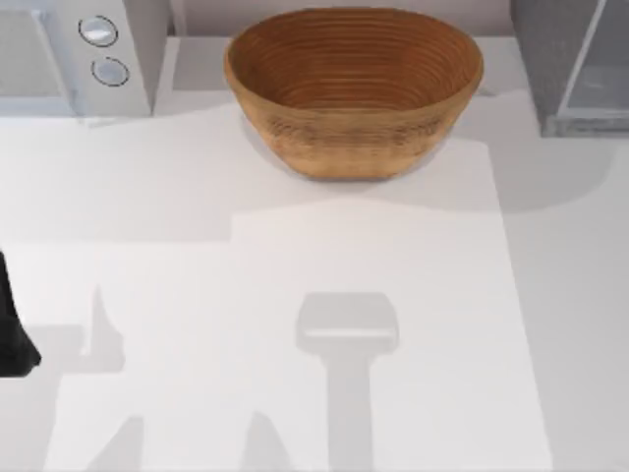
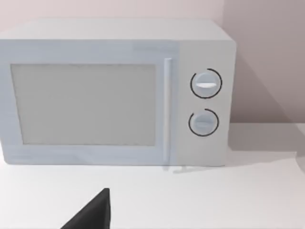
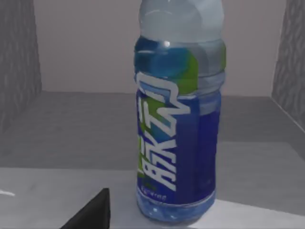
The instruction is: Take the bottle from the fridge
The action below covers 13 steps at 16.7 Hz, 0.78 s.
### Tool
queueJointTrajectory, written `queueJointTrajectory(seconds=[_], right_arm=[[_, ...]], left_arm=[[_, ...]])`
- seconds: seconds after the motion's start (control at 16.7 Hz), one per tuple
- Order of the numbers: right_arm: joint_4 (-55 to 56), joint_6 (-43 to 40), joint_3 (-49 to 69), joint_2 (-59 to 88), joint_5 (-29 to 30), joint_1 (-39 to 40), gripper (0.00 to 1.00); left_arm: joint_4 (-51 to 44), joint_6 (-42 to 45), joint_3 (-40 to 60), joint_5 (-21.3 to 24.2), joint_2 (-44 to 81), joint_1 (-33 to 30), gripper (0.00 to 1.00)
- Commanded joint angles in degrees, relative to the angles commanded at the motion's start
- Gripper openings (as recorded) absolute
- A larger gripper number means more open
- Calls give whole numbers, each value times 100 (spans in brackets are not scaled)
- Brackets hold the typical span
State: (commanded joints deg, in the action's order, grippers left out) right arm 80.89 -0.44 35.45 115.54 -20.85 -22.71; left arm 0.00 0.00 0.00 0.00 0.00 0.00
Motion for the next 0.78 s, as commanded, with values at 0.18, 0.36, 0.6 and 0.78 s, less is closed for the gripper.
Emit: queueJointTrajectory(seconds=[0.18, 0.36, 0.6, 0.78], right_arm=[[-562, -26, 1055, 468, 363, 353, 100], [-934, -43, 1589, 712, 599, 584, 100], [-982, -45, 1648, 734, 630, 614, 100], [-1022, -45, 1725, 780, 626, 605, 100]], left_arm=[[0, 0, 0, 0, 0, 0, 100], [0, 0, 0, 0, 0, 0, 100], [0, 0, 0, 0, 0, 0, 100], [0, 0, 0, 0, 0, 0, 100]])
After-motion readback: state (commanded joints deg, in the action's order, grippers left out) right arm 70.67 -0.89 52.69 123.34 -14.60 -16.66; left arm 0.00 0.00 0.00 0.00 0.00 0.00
